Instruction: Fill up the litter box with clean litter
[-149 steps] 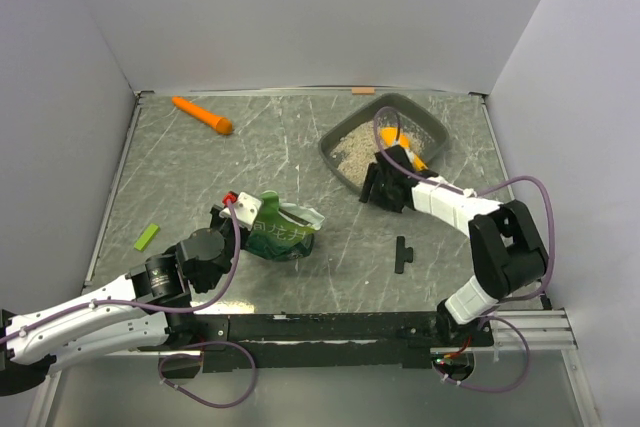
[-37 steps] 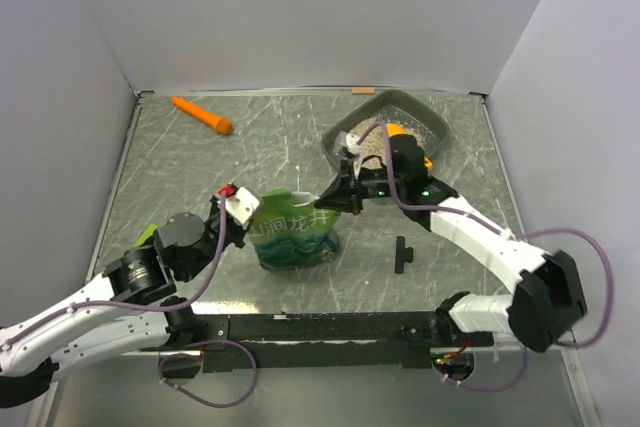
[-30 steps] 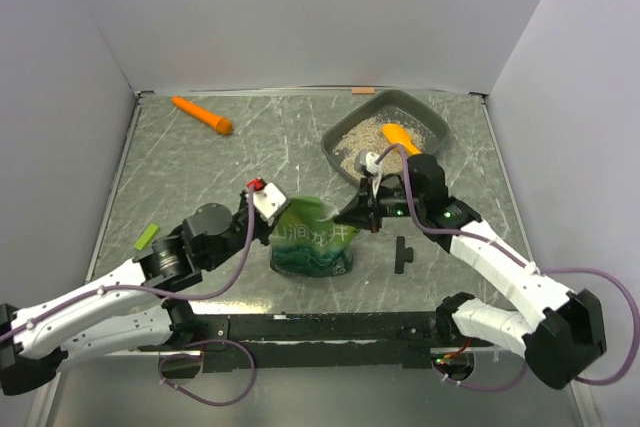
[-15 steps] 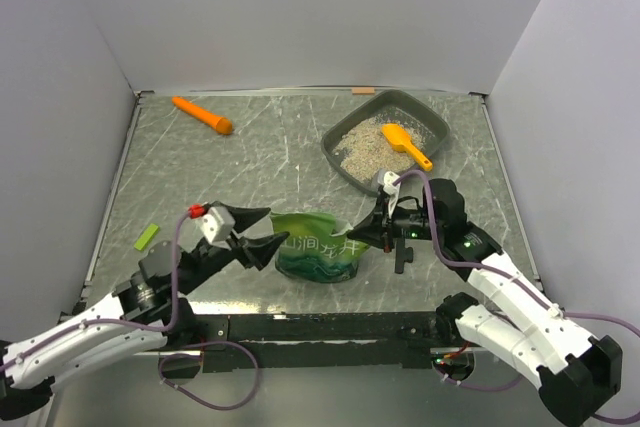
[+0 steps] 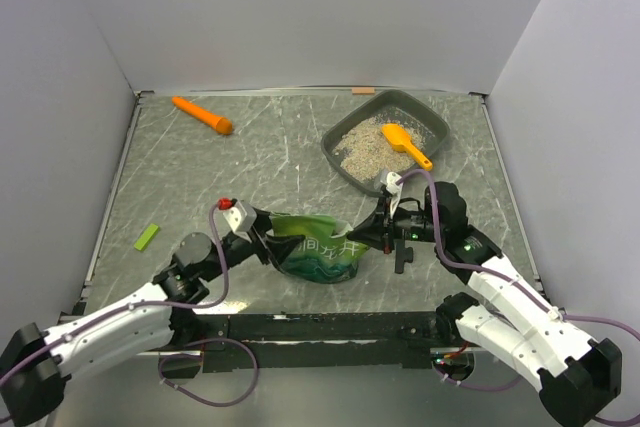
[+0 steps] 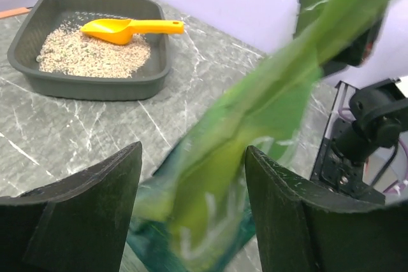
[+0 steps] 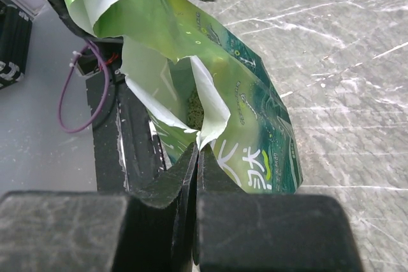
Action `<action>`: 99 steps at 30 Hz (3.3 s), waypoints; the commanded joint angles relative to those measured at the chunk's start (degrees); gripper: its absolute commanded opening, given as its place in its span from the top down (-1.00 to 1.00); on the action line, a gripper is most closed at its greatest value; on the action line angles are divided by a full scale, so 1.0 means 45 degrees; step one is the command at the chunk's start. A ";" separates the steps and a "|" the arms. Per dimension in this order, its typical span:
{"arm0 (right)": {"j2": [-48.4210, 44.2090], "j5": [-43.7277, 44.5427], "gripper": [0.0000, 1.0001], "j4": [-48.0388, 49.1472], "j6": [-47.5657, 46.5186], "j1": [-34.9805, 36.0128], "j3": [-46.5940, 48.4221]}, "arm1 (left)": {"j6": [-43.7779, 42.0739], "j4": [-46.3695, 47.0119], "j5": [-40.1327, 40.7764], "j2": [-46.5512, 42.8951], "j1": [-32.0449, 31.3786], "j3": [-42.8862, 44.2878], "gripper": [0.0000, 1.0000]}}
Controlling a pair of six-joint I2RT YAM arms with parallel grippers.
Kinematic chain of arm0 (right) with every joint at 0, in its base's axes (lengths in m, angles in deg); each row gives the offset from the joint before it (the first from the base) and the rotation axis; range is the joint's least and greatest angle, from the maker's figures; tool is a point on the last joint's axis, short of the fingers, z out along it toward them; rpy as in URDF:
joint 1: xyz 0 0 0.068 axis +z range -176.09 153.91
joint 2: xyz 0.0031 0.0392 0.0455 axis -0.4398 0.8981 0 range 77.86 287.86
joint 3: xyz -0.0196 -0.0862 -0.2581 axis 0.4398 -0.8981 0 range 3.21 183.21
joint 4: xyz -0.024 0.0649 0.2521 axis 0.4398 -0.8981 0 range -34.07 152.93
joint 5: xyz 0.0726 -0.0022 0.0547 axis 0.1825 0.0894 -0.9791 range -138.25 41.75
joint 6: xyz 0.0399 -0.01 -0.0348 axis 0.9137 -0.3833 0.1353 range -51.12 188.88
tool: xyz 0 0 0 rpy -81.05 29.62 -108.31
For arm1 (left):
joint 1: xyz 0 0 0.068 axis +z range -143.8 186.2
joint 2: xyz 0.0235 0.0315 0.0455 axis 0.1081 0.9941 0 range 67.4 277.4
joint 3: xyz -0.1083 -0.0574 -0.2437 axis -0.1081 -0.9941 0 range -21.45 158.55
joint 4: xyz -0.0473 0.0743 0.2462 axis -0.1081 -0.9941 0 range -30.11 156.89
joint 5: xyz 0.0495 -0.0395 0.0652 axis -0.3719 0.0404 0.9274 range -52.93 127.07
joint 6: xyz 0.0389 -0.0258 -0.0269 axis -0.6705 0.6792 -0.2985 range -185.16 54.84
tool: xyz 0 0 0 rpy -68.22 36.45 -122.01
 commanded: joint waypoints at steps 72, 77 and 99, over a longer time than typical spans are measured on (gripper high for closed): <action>-0.0795 -0.1977 0.14 1.2650 0.4262 -0.0353 -0.5069 | 0.4161 0.7977 -0.6953 0.0626 0.3502 -0.2316 0.98; -0.0855 -0.1898 0.24 1.2669 0.4145 -0.0353 -0.5148 | 0.4375 0.7957 -0.6895 0.0431 0.3502 -0.2433 0.98; -0.4153 0.0736 1.00 0.3280 0.7621 -0.0432 -0.3000 | 0.7048 -0.5005 -0.2191 -0.3222 0.3483 0.0983 0.98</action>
